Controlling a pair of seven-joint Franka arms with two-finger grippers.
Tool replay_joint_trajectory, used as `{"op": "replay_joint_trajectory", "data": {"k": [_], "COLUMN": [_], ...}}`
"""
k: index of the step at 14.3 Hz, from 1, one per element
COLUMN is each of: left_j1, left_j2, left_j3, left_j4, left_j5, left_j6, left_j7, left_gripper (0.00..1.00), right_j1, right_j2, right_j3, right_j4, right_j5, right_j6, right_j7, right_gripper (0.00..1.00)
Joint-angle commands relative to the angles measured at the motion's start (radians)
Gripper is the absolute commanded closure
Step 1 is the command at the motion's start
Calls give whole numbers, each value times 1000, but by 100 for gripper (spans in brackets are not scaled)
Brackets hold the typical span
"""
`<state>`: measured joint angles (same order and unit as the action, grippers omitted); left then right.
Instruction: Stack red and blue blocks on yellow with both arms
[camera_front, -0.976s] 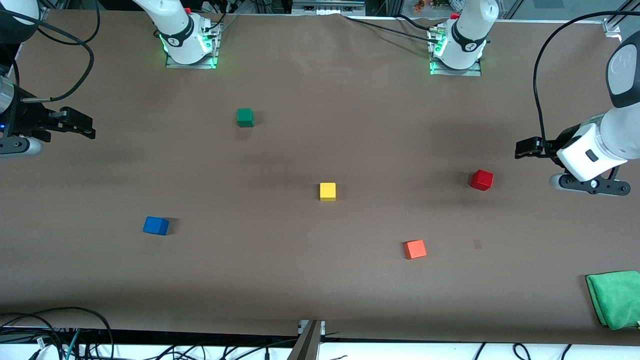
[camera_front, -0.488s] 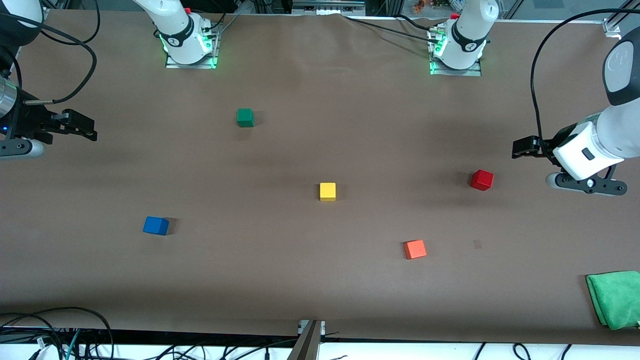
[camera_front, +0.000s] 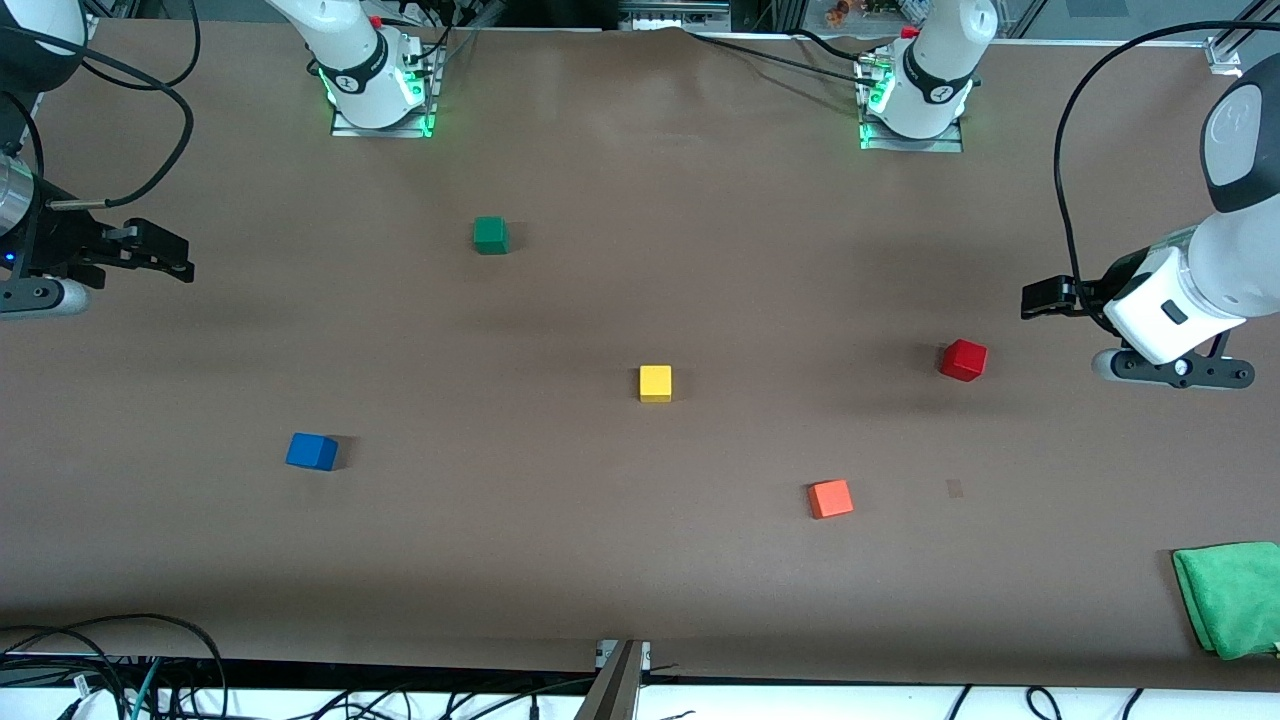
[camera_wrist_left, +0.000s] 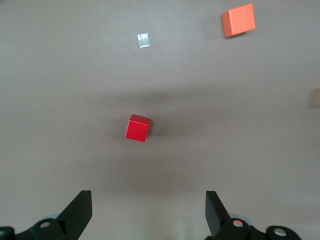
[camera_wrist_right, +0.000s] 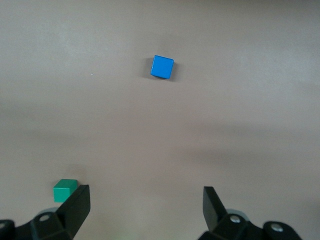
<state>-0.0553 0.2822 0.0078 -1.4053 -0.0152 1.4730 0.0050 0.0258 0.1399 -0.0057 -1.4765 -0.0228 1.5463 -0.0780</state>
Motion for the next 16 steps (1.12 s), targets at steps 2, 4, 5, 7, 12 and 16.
{"op": "replay_joint_trajectory", "data": {"k": [2, 4, 5, 7, 12, 16], "left_j1": [12, 14, 17, 46, 51, 52], "left_j2": [-3, -3, -3, -1, 121, 158], "left_j3": [3, 4, 14, 15, 12, 12], "left_j4": [0, 0, 0, -1, -8, -130], "left_j5": [-20, -5, -2, 61, 83, 109], "left_j6": [-11, -22, -26, -25, 71, 327], "left_j7": [-11, 1, 54, 215, 233, 239], "left_gripper": [0, 0, 0, 0, 0, 0], "right_j1": [0, 0, 0, 0, -1, -1], "right_j2": [-2, -2, -2, -2, 0, 0], "right_j3": [0, 0, 0, 0, -3, -5], "right_j4": [-4, -4, -4, -4, -4, -4], "right_j5": [-3, -3, -3, -3, -2, -2], "right_j6": [8, 8, 8, 8, 9, 9], "right_j7": [9, 9, 9, 9, 9, 9], "right_gripper": [0, 0, 0, 0, 0, 0]}}
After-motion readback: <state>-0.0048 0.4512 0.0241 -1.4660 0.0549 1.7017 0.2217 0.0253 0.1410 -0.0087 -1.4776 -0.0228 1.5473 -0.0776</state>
